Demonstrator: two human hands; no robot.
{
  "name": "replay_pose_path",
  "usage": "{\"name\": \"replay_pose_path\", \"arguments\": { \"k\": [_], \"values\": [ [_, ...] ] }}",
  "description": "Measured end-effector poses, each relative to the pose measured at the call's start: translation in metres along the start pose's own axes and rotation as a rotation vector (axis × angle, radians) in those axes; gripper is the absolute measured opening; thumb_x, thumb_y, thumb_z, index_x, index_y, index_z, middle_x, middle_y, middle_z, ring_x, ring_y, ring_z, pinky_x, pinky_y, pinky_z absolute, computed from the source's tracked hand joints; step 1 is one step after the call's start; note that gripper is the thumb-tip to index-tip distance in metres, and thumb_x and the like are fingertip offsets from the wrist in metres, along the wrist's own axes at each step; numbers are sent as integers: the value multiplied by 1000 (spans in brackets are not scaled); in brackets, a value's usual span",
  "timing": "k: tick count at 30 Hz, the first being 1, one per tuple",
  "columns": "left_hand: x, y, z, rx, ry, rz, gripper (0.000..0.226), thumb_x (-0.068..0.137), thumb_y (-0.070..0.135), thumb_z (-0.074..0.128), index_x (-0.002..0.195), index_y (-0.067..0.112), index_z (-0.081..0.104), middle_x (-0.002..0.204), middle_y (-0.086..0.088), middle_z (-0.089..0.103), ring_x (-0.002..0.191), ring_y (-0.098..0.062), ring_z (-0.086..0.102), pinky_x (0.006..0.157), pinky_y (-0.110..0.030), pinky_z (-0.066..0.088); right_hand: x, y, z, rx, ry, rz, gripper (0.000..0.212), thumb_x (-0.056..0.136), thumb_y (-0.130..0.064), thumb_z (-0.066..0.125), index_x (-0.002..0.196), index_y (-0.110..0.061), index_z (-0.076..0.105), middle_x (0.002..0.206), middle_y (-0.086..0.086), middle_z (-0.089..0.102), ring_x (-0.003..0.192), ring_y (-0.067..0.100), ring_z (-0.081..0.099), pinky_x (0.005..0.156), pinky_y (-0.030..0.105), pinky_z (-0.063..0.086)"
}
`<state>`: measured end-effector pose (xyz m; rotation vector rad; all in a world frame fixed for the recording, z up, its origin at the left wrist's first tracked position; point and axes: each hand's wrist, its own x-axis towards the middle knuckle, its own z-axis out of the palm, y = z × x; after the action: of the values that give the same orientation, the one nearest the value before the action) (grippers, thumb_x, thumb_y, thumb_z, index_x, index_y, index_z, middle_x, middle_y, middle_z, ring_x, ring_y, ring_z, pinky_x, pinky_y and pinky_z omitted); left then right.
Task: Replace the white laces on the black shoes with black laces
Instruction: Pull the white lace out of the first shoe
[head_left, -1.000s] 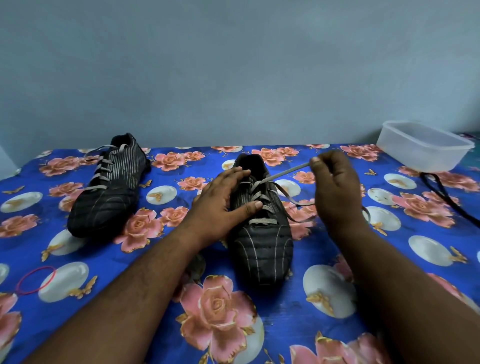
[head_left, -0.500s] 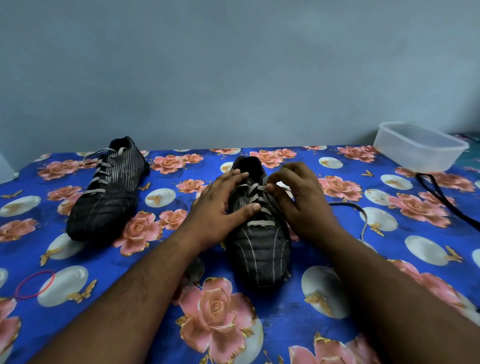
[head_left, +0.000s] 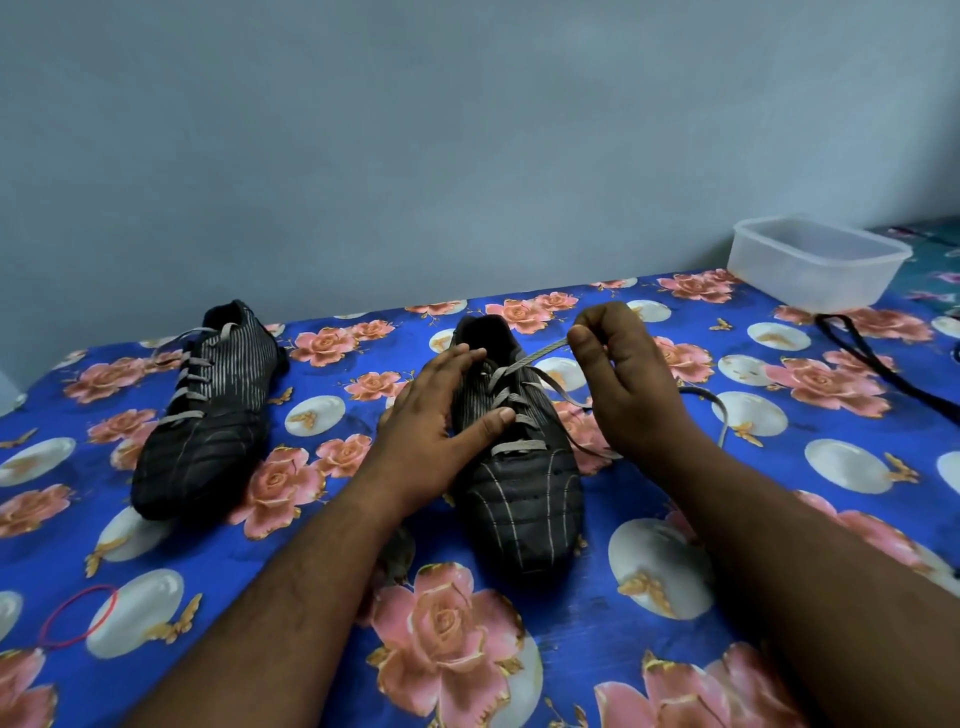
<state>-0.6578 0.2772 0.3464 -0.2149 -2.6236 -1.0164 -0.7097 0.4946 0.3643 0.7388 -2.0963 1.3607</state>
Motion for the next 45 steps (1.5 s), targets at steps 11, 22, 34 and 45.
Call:
{"name": "replay_pose_path", "arguments": {
  "k": [11, 22, 34, 45],
  "values": [
    [-2, 6, -1, 2, 10, -3, 82, 76, 79, 48, 149, 42, 39, 161, 18, 31, 149, 0, 23, 122, -47, 25, 15, 17, -32, 31, 357, 108, 14, 104, -20, 51, 93, -11, 51, 73, -8, 46, 64, 1, 45, 64, 18, 38],
    [0, 16, 3, -11, 263, 64, 38, 90, 61, 54, 114, 40, 74, 120, 19, 64, 117, -10, 60, 100, -52, 47, 5, 18, -16, -322, -22, 256, 37, 94, -31, 66, 130, -27, 61, 137, -2, 57, 131, 18, 35, 108, 34, 26],
    [3, 21, 5, -134, 231, -64, 12, 83, 44, 60, 88, 36, 67, 109, 14, 54, 116, -14, 54, 106, -41, 43, -5, 12, 15, -130, -442, 81, 51, 96, -45, 43, 146, -40, 47, 136, -7, 50, 129, 17, 42, 114, 42, 32],
    [4, 15, 3, -56, 249, -15, 38, 84, 72, 44, 93, 40, 61, 107, 9, 59, 111, -18, 54, 100, -50, 43, -5, 9, 9, -129, -457, 86, 54, 96, -42, 44, 149, -41, 40, 135, -7, 52, 127, 12, 41, 112, 32, 28]
  ]
}}
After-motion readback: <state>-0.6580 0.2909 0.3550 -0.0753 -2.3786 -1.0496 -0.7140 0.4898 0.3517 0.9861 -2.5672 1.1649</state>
